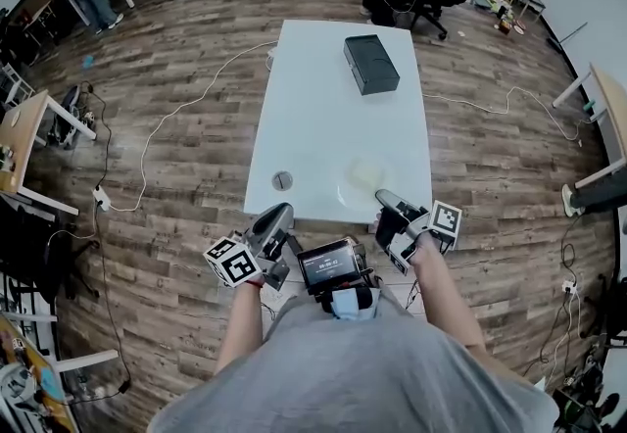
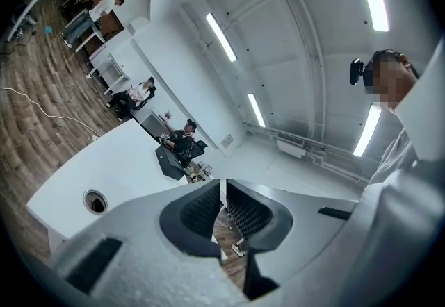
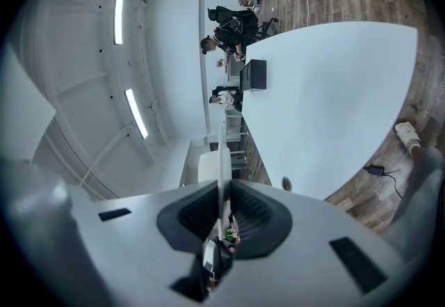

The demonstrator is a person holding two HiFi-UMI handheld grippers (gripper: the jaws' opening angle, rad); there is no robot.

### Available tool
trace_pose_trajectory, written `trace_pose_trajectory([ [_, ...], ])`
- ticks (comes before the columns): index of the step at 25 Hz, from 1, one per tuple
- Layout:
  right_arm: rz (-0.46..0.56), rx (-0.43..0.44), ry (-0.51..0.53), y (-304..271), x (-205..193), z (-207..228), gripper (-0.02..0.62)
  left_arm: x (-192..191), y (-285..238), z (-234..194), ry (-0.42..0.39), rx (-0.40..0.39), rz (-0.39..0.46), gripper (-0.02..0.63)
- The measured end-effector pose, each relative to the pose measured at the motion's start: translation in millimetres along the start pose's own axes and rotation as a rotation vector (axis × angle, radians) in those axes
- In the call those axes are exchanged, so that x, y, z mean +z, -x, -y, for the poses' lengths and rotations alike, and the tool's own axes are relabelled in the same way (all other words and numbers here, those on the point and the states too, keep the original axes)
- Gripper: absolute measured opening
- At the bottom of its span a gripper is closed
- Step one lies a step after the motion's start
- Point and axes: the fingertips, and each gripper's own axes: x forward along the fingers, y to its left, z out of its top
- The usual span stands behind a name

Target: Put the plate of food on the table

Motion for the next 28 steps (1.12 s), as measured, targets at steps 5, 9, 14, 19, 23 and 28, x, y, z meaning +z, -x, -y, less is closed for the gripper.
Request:
trace_pose_trajectory([
  [5,-0.015,-0.017,-0.004,-20.0,20.4,5.9,0.048,17.3,-17.8,-14.5,-0.008,0.007,-0.006,0.031],
  [9,-0.048,-0.008,0.004,-41.3,40.6,6.2,0.048,30.8,-38.8,-24.0,-0.018,0.015,-0.012,0.032],
  [14,-0.085,0.015,0.000,-67.6,66.2,-1.9,0.048,42.9,-71.7,-32.2,-0.019,0.022,-0.026,0.031],
  [19,-0.131,0.024,0.006,-94.2,93.8,-7.5,0.048,60.4,-101.2,-39.8,-0.012,0.042,0.008,0.031],
  [23,-0.157,0.017,0.018,-109.7,114.2,-1.7,0.048,65.5,-115.2,-44.0,-0.001,0.067,0.027,0.032],
  [28,-0.160,-0.023,0.035,-136.1,130.7,16.7,0.048,64.6,-118.8,-55.7,0.022,0.080,0.024,0.032],
])
